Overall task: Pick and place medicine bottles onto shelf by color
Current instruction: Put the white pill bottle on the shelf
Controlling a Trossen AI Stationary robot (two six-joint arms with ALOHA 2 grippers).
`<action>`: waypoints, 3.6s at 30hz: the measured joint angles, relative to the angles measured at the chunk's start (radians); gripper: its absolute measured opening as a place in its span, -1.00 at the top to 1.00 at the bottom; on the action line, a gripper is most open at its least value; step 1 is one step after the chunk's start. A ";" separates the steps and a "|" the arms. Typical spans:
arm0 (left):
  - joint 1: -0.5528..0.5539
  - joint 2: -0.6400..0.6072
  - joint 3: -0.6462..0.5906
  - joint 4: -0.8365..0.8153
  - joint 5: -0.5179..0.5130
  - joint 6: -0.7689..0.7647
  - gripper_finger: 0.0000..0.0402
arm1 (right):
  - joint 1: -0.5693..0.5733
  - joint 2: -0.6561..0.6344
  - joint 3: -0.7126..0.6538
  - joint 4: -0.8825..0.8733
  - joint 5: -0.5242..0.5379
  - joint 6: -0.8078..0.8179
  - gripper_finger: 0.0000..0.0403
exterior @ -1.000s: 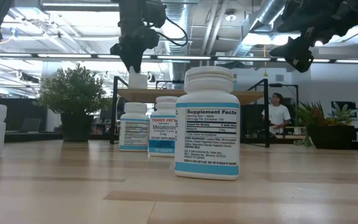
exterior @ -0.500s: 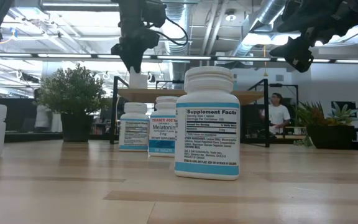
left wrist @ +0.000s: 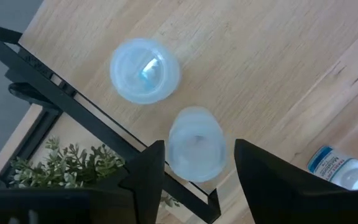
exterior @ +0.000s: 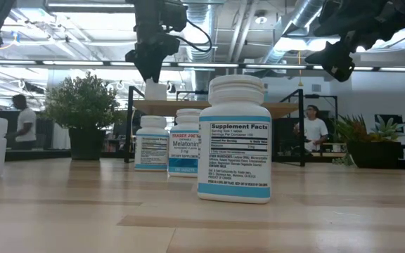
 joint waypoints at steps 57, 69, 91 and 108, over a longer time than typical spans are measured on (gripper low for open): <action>-1.077 -0.286 -0.589 0.139 -0.008 -0.770 -0.33 | 0.000 0.000 0.000 -0.035 0.000 0.002 -0.24; -1.138 -0.287 -0.729 0.277 0.026 -0.694 -0.36 | 0.000 0.000 0.000 -0.036 0.000 0.034 -0.24; -1.120 -0.277 -0.905 0.430 -0.011 -0.664 -0.36 | 0.000 0.000 0.000 -0.036 0.000 0.062 -0.24; -1.116 -0.277 -0.913 0.494 -0.019 -0.651 -0.36 | 0.000 0.000 0.000 -0.037 0.000 0.053 -0.24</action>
